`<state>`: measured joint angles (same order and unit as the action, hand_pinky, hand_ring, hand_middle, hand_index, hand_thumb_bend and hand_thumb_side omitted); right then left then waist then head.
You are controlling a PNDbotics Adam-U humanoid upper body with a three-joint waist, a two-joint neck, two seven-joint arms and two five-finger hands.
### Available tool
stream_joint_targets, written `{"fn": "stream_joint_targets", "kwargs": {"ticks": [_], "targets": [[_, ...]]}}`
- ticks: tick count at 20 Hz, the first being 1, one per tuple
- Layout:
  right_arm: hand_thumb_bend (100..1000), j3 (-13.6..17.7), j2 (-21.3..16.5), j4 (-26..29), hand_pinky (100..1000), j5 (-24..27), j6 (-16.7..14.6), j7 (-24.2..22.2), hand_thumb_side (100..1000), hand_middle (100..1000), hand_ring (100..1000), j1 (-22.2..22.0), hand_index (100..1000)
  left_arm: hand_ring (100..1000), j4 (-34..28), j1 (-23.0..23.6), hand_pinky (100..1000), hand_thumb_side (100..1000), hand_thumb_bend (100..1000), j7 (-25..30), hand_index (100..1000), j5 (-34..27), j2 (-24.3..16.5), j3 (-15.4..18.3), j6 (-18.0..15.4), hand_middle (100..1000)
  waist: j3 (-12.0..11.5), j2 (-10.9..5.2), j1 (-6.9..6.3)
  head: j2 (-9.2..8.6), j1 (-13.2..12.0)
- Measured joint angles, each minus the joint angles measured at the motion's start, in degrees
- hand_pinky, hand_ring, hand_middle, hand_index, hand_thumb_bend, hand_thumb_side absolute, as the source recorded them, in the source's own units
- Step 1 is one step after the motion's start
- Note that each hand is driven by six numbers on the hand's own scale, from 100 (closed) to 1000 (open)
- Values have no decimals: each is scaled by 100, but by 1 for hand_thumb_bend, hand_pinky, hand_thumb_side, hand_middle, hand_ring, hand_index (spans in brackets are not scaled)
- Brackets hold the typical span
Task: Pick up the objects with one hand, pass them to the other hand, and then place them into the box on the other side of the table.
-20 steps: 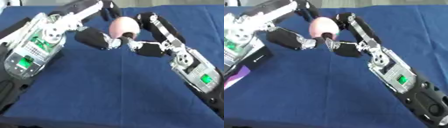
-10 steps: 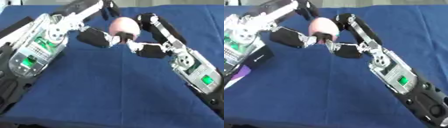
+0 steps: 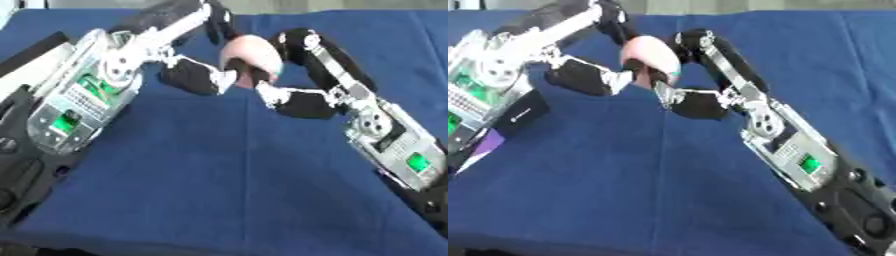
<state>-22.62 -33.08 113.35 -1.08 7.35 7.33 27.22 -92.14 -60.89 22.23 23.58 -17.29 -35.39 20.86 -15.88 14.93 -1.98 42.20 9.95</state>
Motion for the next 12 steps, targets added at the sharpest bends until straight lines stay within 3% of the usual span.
{"fn": "stream_joint_targets", "kwargs": {"ticks": [6, 12], "targets": [[100, 0, 0, 0, 683, -37, 55, 27, 100, 495, 685, -5, 536, 599, 7, 32, 815, 162, 100, 156, 414, -363, 23, -13, -173, 521, 8, 1, -4, 0, 14], [100, 0, 0, 0, 689, -97, 156, 34, 100, 586, 722, -8, 639, 573, 6, 33, 789, 130, 100, 101, 370, -310, 23, -14, -252, 474, 8, 1, -7, 0, 21]]}}
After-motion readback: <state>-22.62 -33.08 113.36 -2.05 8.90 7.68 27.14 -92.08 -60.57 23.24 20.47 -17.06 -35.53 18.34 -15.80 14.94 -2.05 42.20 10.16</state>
